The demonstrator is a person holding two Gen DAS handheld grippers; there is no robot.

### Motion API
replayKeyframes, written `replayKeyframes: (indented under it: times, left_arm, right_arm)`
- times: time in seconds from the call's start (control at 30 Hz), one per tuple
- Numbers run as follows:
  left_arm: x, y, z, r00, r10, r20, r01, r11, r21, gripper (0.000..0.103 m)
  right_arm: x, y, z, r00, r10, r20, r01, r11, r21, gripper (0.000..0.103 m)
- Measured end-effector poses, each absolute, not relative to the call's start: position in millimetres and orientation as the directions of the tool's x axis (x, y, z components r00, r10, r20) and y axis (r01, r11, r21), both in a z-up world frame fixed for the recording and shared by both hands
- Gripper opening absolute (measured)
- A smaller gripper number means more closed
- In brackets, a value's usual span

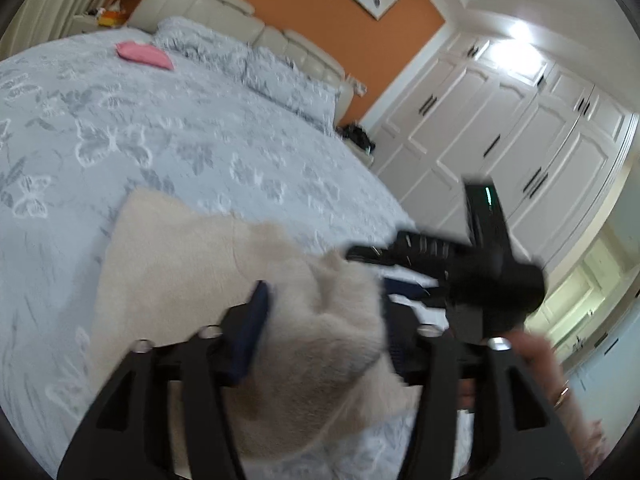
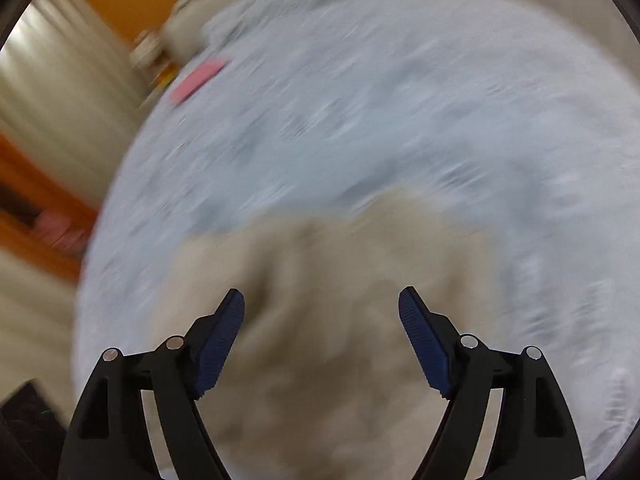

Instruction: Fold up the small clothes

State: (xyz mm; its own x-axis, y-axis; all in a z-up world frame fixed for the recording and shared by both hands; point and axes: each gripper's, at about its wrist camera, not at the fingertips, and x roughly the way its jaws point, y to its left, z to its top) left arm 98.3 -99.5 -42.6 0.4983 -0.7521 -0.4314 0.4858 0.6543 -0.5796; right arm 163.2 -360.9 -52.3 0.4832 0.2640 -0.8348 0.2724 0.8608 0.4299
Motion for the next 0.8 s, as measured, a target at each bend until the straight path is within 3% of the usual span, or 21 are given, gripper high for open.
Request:
replayKeyframes:
  times: [0.1, 0.33, 0.37, 0.43, 0.6, 0.67, 0.73, 0.8]
  left_arm:
    - [78, -107, -43, 0.485, -0.738, -0.468, 0.521, 0.674, -0.523, 0.069]
    - [18, -109, -57, 0.461, -0.718, -0.521, 0.634, 0.677, -0.373, 0.07]
    - [9, -107, -58, 0.468, -0.717, -0.516, 0.657, 0.673, -0.34, 0.07]
    - [0, -105, -59, 0.486, -0.714, -0.505, 0.682, 0.67, -0.292, 0.07]
    - [-1, -79, -39, 0.529, -0.749, -0.4, 0.671, 0.657, -0.344, 0.072]
    - [8, -68, -30, 0.562, -0.742, -0.367, 0.636, 0.67, -0.383, 0.088]
    - [19, -64, -31, 0.566, -0.734, -0.374, 0.609, 0.679, -0.41, 0.088]
    - [37, -64, -40, 0.556, -0.714, -0.426, 0.556, 0.7, -0.447, 0.088]
  right_arm:
    - [177, -335, -76, 0.335, 0.382, -0.862, 0.262, 0.84, 0.474, 0.078]
    - [196, -295, -97, 0.114, 0.489, -0.865, 0.234, 0.833, 0.502, 0.078]
    - [196, -291, -95, 0.107, 0.478, -0.872, 0.219, 0.844, 0.49, 0.075]
    - [202, -283, -87, 0.115, 0.443, -0.889, 0.163, 0.875, 0.457, 0.016]
    - [192, -289, 6, 0.345, 0.518, -0.783, 0.009, 0.832, 0.554, 0.013]
    - [174, -311, 26, 0.44, 0.517, -0.734, -0.002, 0.818, 0.575, 0.013]
    - [161, -341, 14, 0.494, 0.409, -0.767, 0.063, 0.863, 0.501, 0.013]
    - [155, -378, -47, 0.426, 0.295, -0.855, 0.23, 0.879, 0.418, 0.013]
